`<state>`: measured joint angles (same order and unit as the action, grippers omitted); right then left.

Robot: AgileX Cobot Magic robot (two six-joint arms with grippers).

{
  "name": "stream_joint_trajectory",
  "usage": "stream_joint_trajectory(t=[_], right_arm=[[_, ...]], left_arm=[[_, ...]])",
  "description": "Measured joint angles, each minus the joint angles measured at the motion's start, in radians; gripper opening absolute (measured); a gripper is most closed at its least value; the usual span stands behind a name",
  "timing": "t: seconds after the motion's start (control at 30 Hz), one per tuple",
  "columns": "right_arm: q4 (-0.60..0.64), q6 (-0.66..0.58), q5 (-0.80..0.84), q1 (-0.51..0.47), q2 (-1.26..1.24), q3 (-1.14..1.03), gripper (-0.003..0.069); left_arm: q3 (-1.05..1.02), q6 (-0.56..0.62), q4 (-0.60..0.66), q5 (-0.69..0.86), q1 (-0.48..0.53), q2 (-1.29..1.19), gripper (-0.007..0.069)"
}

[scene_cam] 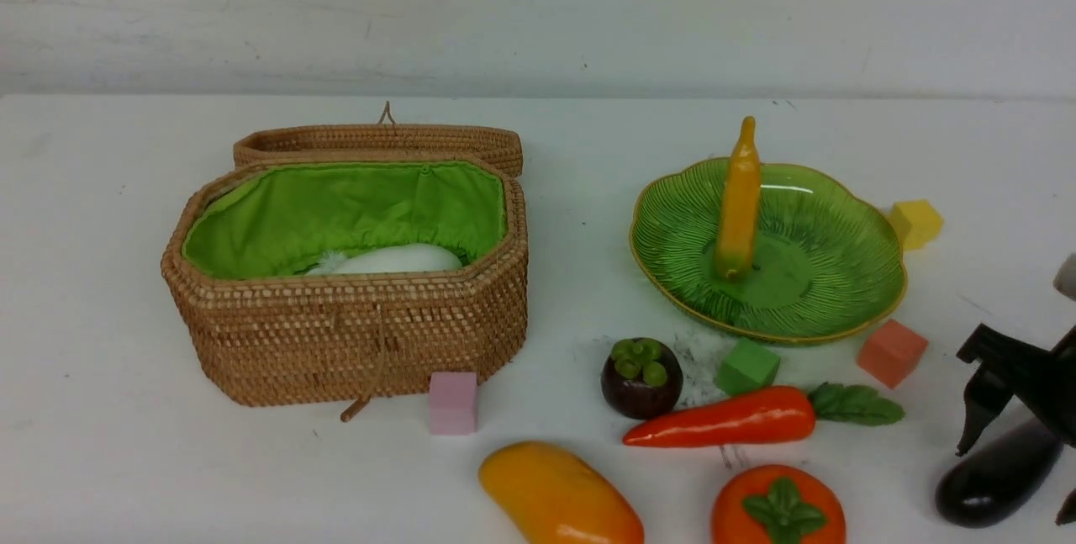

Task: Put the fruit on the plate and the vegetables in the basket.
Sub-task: Grab an eggplant with your right arm and place it in the basket on the left.

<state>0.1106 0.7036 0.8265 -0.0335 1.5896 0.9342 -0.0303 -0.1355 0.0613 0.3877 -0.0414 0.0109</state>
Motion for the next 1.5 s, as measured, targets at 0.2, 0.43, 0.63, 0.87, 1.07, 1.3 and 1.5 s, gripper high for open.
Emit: stream_joint_trajectory(t=[0.2, 0.43, 0.63, 0.87, 1.07, 1.3, 1.5], right_arm=[[-0.029, 0.057, -0.081, 0.000, 0.093, 0.000, 0.0592], [-0.039, 0.059, -0.114, 0.000, 0.149, 0.006, 0.0573], [-0.047, -0.131, -0.115, 0.000, 0.105, 0.006, 0.0435], [-0.048, -0.243, -0.104, 0.000, -0.090, 0.044, 0.0437], [-0.011, -0.351, -0.138, 0.000, -0.266, 0.176, 0.0437], [0.329, -0.801, -0.128, 0.053, -0.289, 0.347, 0.0437], [0.711, -1.201, -0.126, 0.281, -0.151, 0.503, 0.0437]], left_arm=[[0.000, 0.000, 0.000, 0.000, 0.000, 0.000, 0.0074], [0.000, 0.000, 0.000, 0.000, 0.000, 0.000, 0.0074], [0.000, 0.000, 0.000, 0.000, 0.000, 0.000, 0.0078], [0.000, 0.000, 0.000, 0.000, 0.000, 0.000, 0.0085], [0.000, 0.000, 0.000, 0.000, 0.000, 0.000, 0.0094], [0.000, 0.000, 0.000, 0.000, 0.000, 0.000, 0.0099], [0.000, 0.000, 0.000, 0.000, 0.000, 0.000, 0.0101]])
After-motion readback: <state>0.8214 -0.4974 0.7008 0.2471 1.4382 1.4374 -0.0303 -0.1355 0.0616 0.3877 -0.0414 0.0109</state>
